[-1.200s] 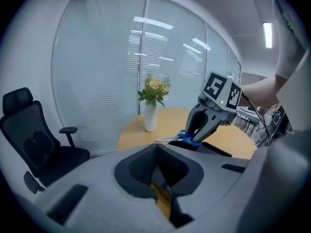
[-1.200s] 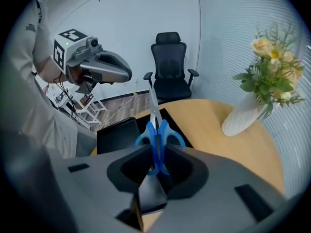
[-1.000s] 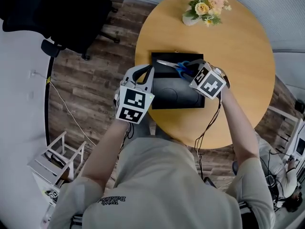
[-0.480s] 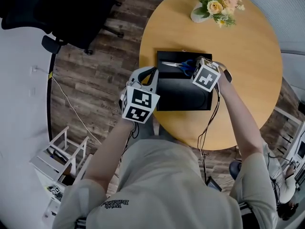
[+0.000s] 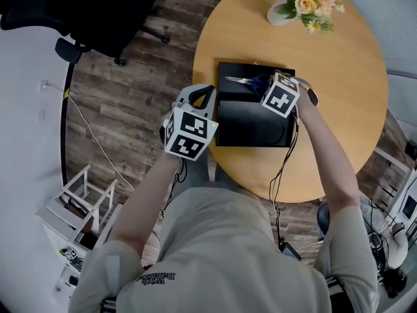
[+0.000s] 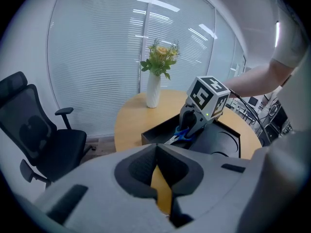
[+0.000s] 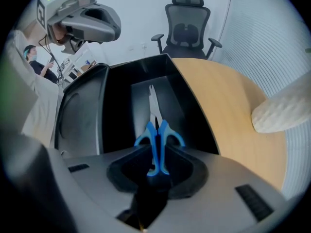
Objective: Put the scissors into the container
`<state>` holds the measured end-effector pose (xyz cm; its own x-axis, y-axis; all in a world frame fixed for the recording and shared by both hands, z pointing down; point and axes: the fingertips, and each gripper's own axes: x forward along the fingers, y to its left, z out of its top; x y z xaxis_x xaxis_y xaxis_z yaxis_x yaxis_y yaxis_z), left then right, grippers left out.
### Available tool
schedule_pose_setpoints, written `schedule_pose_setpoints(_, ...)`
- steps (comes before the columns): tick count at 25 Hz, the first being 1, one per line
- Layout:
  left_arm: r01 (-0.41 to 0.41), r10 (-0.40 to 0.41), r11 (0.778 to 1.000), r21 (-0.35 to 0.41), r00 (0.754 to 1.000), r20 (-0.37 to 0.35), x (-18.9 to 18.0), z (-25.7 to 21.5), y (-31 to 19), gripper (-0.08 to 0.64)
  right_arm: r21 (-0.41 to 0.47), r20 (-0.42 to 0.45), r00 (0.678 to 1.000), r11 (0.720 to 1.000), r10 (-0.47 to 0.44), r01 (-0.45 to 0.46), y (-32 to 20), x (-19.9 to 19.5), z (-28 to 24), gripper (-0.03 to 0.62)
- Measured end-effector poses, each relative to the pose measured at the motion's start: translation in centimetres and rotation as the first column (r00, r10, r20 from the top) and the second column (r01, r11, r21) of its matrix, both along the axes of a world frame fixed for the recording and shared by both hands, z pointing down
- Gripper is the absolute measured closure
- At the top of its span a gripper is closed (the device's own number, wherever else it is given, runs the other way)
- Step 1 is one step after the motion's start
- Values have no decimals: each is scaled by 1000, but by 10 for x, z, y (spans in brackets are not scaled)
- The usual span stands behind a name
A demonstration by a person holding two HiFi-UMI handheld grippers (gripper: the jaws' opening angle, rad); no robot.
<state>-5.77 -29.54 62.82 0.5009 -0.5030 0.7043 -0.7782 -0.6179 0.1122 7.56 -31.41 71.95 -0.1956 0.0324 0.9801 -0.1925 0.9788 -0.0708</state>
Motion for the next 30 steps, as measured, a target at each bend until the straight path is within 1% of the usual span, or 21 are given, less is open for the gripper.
schedule_pose_setpoints(2, 1, -1, 1000, 2, 1000, -3, -1, 0, 0, 538, -17, -7, 1000, 1000, 3, -4, 1, 1, 0, 499)
schedule_pose_setpoints(6, 7, -7, 1000, 0, 1000, -5, -3, 0, 4, 538, -10, -5, 1000, 1000, 16, -16, -1, 0, -2, 494)
schedule_pose_setpoints(9, 1, -1, 1000, 0, 1000, 0, -2, -2, 9, 538, 3, 9, 998, 998, 58, -58, -5, 3, -6, 494)
schedule_pose_setpoints(12, -4, 5, 1000, 13, 1000, -5, -1, -9, 11, 538, 42, 28, 996, 995, 84, -85, -10, 4, -19, 494)
schedule_pose_setpoints(17, 2, -1, 999, 50, 1000, -23, 0, -28, 11, 538, 106, 98, 986, 984, 134, -145, -13, -2, -55, 495)
schedule_pose_setpoints(19, 1, 1, 998, 69, 1000, -30, 2, -38, 8, 538, 140, 137, 977, 973, 163, -182, -16, -3, -71, 495)
schedule_pose_setpoints(20, -1, 3, 997, 79, 999, -32, 2, -43, 7, 538, 166, 163, 971, 965, 176, -203, -19, -4, -80, 508)
schedule_pose_setpoints(21, -3, 6, 996, 91, 999, -33, 3, -48, 5, 538, 194, 189, 964, 955, 188, -224, -22, -4, -90, 522)
schedule_pose_setpoints(23, -5, 9, 994, 113, 999, -35, 2, -60, 4, 538, 231, 235, 948, 934, 216, -271, -24, -5, -109, 525)
schedule_pose_setpoints(28, -3, 11, 983, 185, 999, -42, -3, -99, 1, 538, 265, 332, 900, 888, 282, -376, -16, -3, -152, 525)
schedule_pose_setpoints(30, 0, 10, 977, 213, 999, -44, -5, -114, 0, 538, 273, 382, 872, 864, 306, -423, -14, -2, -170, 531)
